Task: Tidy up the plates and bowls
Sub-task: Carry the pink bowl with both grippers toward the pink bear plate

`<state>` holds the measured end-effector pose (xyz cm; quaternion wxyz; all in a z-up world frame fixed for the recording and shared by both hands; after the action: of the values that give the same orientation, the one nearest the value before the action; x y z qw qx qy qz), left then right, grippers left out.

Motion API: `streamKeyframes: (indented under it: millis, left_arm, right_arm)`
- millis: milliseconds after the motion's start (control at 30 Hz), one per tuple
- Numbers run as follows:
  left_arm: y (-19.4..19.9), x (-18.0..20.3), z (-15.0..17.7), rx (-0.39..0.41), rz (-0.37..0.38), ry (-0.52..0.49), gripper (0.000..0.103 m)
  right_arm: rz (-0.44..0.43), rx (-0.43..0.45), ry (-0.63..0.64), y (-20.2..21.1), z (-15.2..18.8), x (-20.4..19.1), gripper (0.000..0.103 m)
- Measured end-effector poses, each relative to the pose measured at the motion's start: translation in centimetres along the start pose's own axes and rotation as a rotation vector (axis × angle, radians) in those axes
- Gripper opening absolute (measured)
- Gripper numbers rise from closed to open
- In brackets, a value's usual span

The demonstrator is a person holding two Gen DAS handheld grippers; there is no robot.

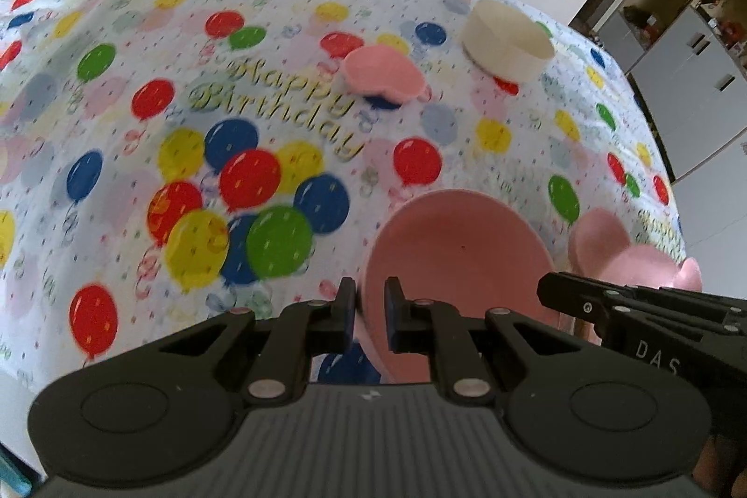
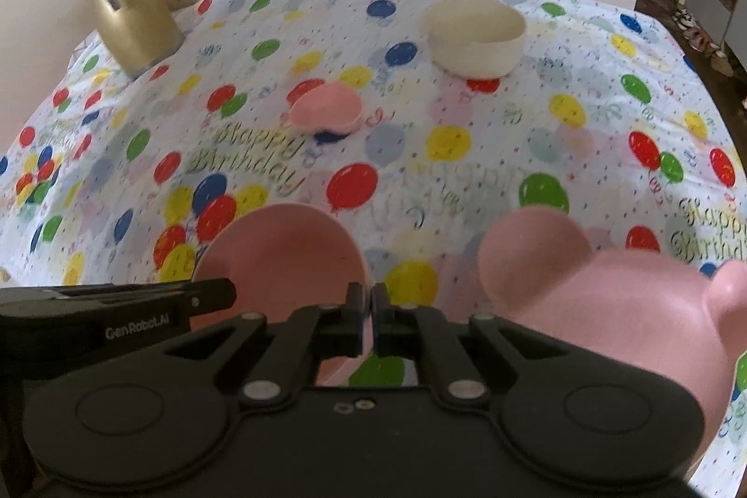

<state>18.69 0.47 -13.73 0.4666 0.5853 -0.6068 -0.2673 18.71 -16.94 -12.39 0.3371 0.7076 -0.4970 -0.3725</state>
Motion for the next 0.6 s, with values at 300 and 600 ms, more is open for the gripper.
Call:
streamKeyframes:
  millis: [300, 600]
  left_arm:
    - [-0.1, -0.2, 2.6, -0.036, -0.026, -0.005, 0.012]
    - [-0.4, 0.0, 3.1, -0.041, -0.035, -0.016, 0.012]
  right_arm:
    - [-0.003, -0.044, 0.005, -0.3, 2.4, -0.2, 0.003]
    - [0.000, -0.070, -0.004, -0.7, 3.6, 0.1, 0.003]
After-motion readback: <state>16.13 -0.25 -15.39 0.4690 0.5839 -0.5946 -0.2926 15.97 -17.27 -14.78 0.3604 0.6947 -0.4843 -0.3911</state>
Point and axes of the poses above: each gripper's, at about its wrist camera, not at the fingertips, and y roughly against the way its jaws point, x to its right, z to its underside, the point moved 5 cm from there along -y, roughly the way its jaws point, and after that the axes turned 2 degrees about x, right-handed, at the moved point
